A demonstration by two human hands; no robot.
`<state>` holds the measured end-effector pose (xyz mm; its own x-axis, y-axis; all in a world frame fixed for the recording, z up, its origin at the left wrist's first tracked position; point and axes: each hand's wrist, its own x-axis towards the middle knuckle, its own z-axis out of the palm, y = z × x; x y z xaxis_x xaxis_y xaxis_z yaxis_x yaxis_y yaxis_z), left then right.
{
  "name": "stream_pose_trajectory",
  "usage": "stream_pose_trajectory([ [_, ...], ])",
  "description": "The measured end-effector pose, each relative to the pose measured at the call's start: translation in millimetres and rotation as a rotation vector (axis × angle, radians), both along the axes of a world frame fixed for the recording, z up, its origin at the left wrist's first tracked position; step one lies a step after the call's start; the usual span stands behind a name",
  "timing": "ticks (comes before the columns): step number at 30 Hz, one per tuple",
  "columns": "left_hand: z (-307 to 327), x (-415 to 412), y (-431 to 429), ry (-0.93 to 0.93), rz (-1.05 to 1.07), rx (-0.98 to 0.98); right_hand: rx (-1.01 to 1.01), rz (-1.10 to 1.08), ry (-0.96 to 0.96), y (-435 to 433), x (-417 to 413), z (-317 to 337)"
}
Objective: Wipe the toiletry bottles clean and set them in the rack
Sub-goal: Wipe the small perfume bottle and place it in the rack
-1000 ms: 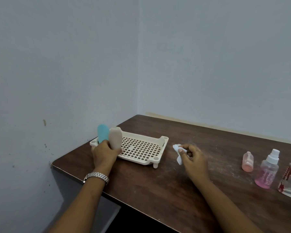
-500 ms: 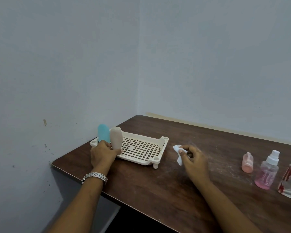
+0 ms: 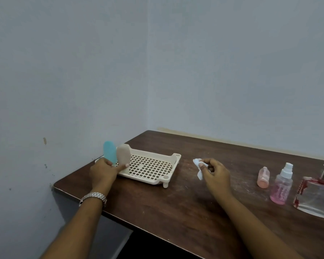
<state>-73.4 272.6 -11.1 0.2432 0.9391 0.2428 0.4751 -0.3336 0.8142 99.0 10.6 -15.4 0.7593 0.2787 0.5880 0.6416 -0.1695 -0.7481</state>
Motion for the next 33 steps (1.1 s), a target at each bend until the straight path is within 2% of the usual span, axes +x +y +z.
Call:
stream_pose_trajectory([
  [3, 11, -9, -6, -0.048, 0.051, 0.081, -0.037, 0.002, -0.057, -20, 5, 5],
  [7, 36, -1, -34, -0.215, 0.029, 0.121, -0.14, -0.046, -0.199, -57, 19, 1],
  [10, 51, 33, -70, -0.336, -0.148, 0.145, -0.196, -0.049, -0.253, -81, 26, -1],
  [12, 57, 62, -98, -0.343, -0.319, 0.152, -0.229, -0.051, -0.279, -91, 27, -1],
  [16, 56, 125, -159, -0.21, -0.638, 0.127, -0.286, -0.021, -0.301, -108, 25, -1],
  [19, 49, 168, -199, -0.05, -0.796, 0.087, -0.339, -0.013, -0.306, -123, 27, -8],
  [26, 39, 249, -263, 0.2, -1.035, 0.021, -0.341, -0.03, -0.254, -124, 33, -14],
  [33, 30, 297, -291, 0.549, -1.112, 0.019, -0.258, -0.067, -0.198, -121, 45, -19],
])
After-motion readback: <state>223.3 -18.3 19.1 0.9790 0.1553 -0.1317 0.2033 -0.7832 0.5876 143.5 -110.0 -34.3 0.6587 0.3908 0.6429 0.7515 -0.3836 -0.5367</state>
